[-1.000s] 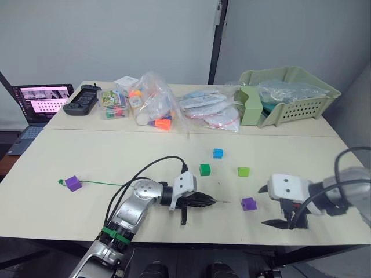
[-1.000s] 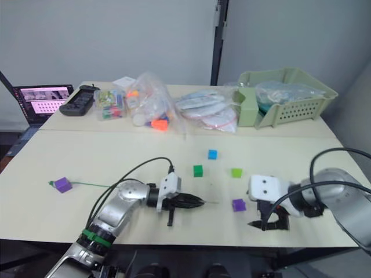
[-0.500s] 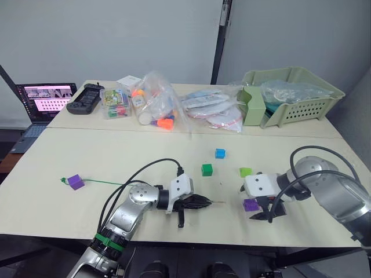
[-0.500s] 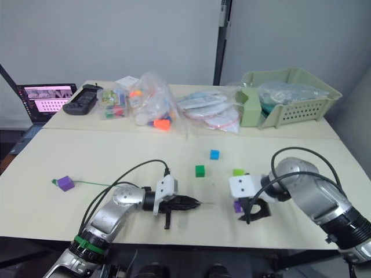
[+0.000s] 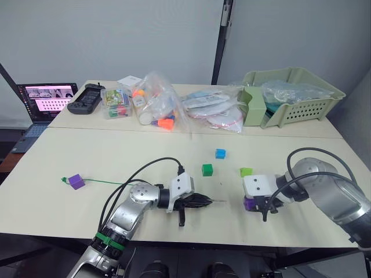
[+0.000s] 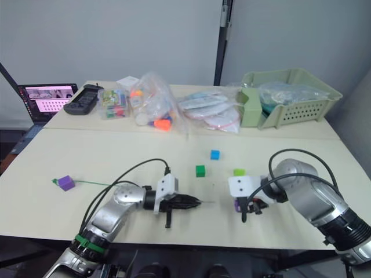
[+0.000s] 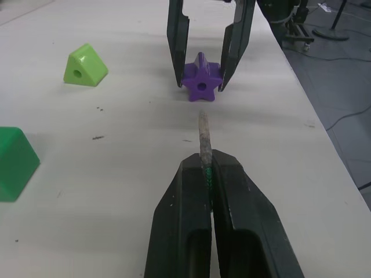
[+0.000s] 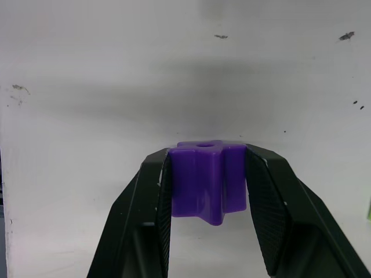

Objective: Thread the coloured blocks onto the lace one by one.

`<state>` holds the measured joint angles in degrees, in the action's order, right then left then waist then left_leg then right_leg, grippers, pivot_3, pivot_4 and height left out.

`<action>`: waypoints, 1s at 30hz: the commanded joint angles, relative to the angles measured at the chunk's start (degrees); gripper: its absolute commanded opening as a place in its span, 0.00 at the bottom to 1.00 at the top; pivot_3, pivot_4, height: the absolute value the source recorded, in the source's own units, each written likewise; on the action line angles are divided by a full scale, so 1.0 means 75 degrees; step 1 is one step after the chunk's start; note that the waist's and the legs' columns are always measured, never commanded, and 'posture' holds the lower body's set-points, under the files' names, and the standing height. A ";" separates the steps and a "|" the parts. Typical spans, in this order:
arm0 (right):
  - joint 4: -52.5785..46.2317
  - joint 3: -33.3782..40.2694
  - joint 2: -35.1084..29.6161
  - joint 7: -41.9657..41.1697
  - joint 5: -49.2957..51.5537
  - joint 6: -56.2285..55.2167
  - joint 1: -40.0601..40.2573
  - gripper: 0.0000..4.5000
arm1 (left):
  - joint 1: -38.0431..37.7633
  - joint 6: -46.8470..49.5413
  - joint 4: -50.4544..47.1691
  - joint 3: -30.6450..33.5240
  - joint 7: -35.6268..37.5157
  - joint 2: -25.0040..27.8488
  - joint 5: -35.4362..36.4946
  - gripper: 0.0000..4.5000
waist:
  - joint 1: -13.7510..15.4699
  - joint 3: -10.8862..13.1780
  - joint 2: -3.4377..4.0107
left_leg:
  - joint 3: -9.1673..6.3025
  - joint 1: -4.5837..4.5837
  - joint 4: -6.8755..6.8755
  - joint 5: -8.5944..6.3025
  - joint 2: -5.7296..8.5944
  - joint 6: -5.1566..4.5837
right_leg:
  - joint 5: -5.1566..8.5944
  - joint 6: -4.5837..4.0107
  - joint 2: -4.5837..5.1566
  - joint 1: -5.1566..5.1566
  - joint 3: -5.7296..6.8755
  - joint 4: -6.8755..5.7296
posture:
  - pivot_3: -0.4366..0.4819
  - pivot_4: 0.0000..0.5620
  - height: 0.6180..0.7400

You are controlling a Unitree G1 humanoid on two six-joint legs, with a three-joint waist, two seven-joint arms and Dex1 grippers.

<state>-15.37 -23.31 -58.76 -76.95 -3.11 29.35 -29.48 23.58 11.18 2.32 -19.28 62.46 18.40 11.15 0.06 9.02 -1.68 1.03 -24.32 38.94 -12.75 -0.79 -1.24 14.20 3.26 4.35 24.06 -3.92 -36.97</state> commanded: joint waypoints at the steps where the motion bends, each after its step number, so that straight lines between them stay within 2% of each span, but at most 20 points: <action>1: -0.0379 0.0275 0.0101 0.0119 0.0151 0.0525 -0.0003 0.29 | 0.0230 -0.0166 0.0019 -0.0087 -0.0109 -0.0190 -0.0043 0.00 | 0.0001 0.0000 0.0000 | 0.0000 0.0000 0.0001 0.0000 0.0000 0.0000 | 0.0000 0.0000 0.0000 0.0000 0.0000 -0.0002 | 0.48 0.27 0.95; 14: -0.1026 0.0122 0.0407 0.0665 0.0182 0.1732 0.0314 0.29 | 0.0926 -0.0372 0.1301 -0.0697 0.0026 -0.0683 -0.0575 0.00 | -0.0021 -0.0001 -0.0001 | 0.0028 0.0005 0.0002 0.0000 -0.0001 0.0000 | 0.0000 -0.0001 -0.0008 -0.0004 0.0001 -0.0004 | 0.48 0.27 0.95; 30: -0.1284 0.0133 0.0291 0.0733 0.0349 0.1939 0.0397 0.29 | 0.0966 -0.0525 0.1617 -0.0610 -0.0079 -0.1157 -0.0519 0.00 | -0.0011 -0.0001 -0.0001 | 0.0028 0.0003 0.0002 0.0000 0.0001 0.0000 | 0.0000 0.0000 -0.0004 -0.0004 0.0001 -0.0004 | 0.48 0.27 0.95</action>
<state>-23.41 -21.91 -56.21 -71.02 -1.39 43.89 -26.88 29.93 7.91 15.38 -24.05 61.85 10.48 6.79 -0.03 9.01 -1.69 1.23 -24.30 38.95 -12.75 -0.78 -1.25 14.20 3.26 4.31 24.03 -3.91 -37.00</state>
